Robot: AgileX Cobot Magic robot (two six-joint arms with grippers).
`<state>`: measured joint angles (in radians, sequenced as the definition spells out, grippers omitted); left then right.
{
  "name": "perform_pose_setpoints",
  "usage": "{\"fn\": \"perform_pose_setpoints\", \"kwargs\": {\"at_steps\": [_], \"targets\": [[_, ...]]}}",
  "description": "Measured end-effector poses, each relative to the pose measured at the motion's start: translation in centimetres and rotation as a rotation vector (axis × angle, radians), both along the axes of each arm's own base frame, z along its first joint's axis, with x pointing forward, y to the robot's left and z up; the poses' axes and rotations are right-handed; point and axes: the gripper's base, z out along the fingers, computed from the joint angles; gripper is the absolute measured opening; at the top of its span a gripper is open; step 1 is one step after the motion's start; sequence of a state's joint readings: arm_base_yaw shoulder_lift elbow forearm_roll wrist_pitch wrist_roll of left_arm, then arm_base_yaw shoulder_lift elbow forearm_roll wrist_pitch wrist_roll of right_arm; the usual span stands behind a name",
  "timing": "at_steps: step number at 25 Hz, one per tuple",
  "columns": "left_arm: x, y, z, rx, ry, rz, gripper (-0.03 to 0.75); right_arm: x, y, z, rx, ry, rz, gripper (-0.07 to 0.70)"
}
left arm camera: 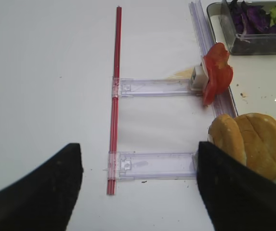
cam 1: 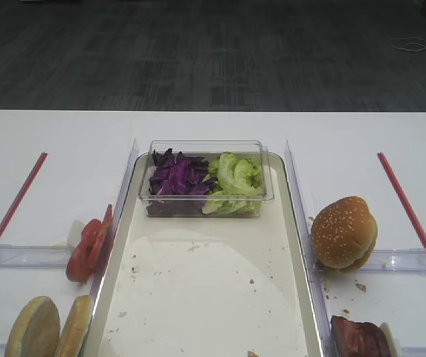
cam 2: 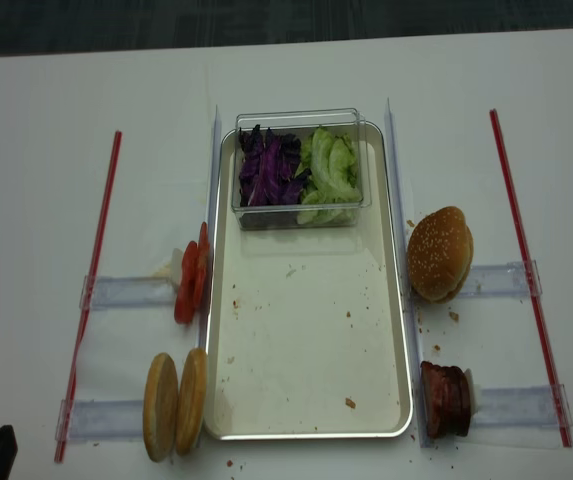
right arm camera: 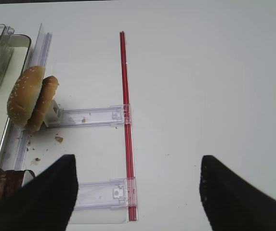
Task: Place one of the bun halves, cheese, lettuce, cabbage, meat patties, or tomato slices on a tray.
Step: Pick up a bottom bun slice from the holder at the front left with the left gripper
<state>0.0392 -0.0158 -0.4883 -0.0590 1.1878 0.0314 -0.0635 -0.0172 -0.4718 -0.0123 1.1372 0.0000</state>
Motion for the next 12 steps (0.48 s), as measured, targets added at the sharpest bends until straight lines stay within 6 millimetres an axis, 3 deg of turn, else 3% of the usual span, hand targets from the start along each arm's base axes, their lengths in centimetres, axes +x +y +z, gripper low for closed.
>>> {"fn": "perform_pose_setpoints", "kwargs": {"at_steps": [12], "targets": [[0.00, 0.00, 0.00, 0.000, 0.000, 0.000, 0.475, 0.00, 0.00, 0.00, 0.000, 0.000, 0.000, 0.532]]}}
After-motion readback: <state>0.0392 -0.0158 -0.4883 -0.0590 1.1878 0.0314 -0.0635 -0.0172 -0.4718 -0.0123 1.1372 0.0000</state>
